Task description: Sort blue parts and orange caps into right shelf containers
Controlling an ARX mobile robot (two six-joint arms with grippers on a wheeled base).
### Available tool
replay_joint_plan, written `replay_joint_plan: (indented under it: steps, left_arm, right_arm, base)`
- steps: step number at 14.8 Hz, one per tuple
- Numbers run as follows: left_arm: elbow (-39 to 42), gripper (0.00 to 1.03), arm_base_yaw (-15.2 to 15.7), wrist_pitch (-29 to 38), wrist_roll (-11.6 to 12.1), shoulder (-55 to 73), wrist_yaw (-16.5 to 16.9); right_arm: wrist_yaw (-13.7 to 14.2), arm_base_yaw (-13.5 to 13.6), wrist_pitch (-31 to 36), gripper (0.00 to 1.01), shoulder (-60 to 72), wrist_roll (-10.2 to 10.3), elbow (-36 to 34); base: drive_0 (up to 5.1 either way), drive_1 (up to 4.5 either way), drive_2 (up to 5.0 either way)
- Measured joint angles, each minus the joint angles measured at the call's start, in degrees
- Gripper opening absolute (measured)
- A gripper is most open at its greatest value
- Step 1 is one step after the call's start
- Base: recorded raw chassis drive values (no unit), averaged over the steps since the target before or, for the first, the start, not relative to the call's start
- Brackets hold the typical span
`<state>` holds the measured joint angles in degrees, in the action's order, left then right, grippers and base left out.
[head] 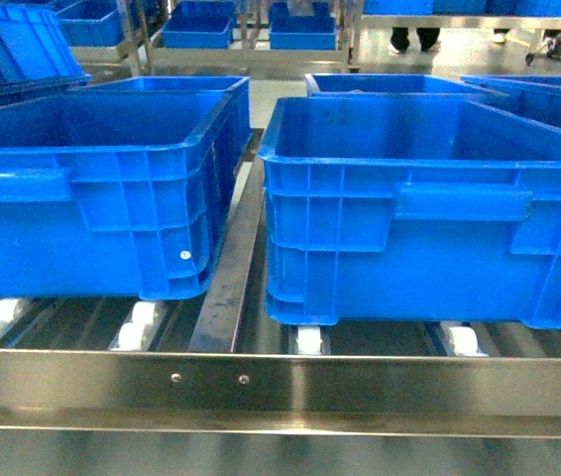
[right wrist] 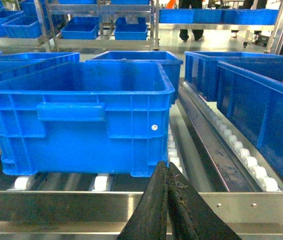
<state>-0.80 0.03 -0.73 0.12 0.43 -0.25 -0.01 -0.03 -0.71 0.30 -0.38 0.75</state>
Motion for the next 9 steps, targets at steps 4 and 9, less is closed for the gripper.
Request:
replay_joint_plan:
  steps: [4,9]
  left_arm:
    - [0.0,0.02,0.0,0.5,0.0,0.0,0.2]
    - [0.0,0.62,0.0,0.5,0.0,0.0,0.2]
  right_arm:
    - [0.0,0.0,0.4,0.06,0.0,0.0,0.0]
    - [0.0,0.0,0.4,0.68,0.0,0.0,0.0]
  base:
    - [0.0,0.0,0.0]
    - [0.0,0.0,0.0]
